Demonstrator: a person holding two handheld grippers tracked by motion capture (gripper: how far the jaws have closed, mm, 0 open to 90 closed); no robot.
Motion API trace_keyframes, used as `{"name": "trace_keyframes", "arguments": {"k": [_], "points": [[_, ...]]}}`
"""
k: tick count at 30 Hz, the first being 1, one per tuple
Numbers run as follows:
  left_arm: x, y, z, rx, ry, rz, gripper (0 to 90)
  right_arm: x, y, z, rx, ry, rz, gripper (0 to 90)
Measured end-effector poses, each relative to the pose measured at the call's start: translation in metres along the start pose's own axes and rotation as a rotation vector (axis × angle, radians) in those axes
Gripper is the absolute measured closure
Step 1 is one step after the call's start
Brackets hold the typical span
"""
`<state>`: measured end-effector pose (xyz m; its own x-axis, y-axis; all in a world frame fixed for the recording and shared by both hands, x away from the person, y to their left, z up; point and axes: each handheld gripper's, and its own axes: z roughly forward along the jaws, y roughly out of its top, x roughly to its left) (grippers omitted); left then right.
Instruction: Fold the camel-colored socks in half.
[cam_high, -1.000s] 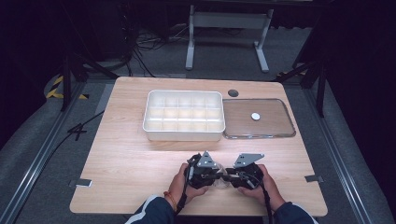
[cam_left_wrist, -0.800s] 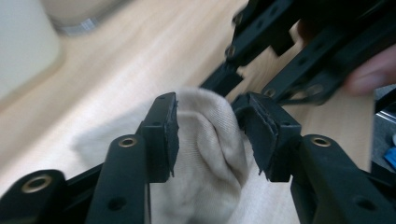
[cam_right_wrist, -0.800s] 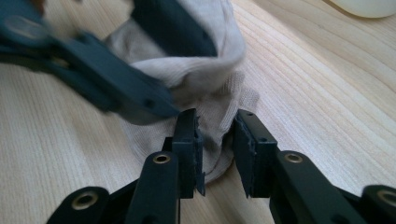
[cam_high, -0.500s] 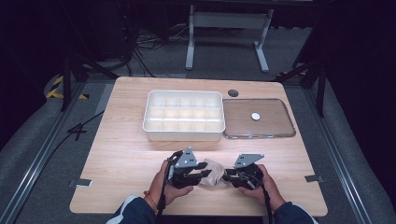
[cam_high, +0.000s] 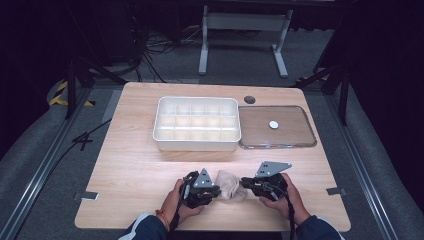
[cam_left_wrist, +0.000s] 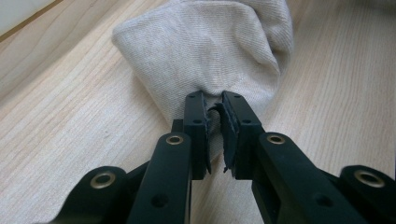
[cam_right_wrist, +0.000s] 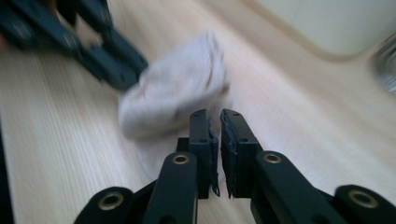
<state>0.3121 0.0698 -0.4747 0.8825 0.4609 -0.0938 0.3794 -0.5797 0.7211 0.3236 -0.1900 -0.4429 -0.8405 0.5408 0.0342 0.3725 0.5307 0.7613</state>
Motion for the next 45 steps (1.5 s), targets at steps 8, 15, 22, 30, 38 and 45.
{"name": "trace_keyframes", "arguments": {"k": [8, 15, 22, 30, 38, 45], "points": [[-0.003, 0.001, 0.001, 0.007, 0.024, 0.031, 80.7, 0.029, 0.023, 0.007, -0.037, -0.01, -0.09, 82.5], [-0.002, -0.001, 0.001, 0.006, 0.013, 0.027, 80.7, 0.026, 0.004, 0.027, 0.132, -0.025, -0.117, 83.7], [0.001, -0.002, -0.004, -0.008, 0.037, -0.017, 69.6, 0.02, -0.005, 0.028, 0.118, -0.009, -0.104, 83.8], [0.012, -0.005, -0.005, -0.034, 0.027, -0.117, 51.5, 0.019, -0.006, 0.028, 0.109, -0.011, -0.112, 83.7], [0.011, -0.003, 0.004, -0.016, 0.043, -0.128, 47.4, 0.02, -0.006, 0.029, 0.107, -0.015, -0.126, 82.6], [0.014, -0.003, 0.004, -0.013, -0.053, -0.152, 72.2, 0.02, -0.002, 0.028, 0.091, -0.017, -0.095, 81.0]]}}
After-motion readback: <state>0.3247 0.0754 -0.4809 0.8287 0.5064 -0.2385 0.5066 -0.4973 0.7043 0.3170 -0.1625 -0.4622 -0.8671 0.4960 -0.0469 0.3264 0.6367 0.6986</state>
